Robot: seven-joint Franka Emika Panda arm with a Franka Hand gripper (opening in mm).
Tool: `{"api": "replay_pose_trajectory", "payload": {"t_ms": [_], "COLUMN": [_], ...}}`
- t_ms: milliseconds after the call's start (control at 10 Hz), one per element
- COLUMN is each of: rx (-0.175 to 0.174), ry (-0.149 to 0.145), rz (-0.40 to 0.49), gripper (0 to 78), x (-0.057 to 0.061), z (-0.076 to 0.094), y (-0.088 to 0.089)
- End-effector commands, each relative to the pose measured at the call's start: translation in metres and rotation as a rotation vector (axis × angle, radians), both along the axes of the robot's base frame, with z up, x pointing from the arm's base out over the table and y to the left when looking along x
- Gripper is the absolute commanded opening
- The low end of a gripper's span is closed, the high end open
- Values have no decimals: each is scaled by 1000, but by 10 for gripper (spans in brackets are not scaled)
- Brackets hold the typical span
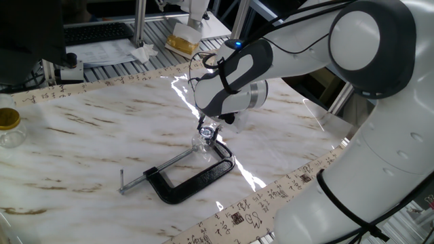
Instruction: Unscrew the lid from the jar
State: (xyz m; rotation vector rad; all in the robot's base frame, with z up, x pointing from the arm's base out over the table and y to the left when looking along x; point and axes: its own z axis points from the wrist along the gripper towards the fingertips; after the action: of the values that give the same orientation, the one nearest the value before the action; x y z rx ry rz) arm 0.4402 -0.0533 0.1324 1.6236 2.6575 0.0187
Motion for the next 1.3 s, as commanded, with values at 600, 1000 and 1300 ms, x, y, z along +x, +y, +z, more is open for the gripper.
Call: {"api": "replay_pose_trajectory", "payload": {"t_ms": [600,1000,1300], "rx": [-34,-44,-47], "ry": [45,50,53], "rz": [711,884,951], "gripper": [11,11,11], "x": [-1,0,1], "z": [3,3,3], "y": [21,21,21]}}
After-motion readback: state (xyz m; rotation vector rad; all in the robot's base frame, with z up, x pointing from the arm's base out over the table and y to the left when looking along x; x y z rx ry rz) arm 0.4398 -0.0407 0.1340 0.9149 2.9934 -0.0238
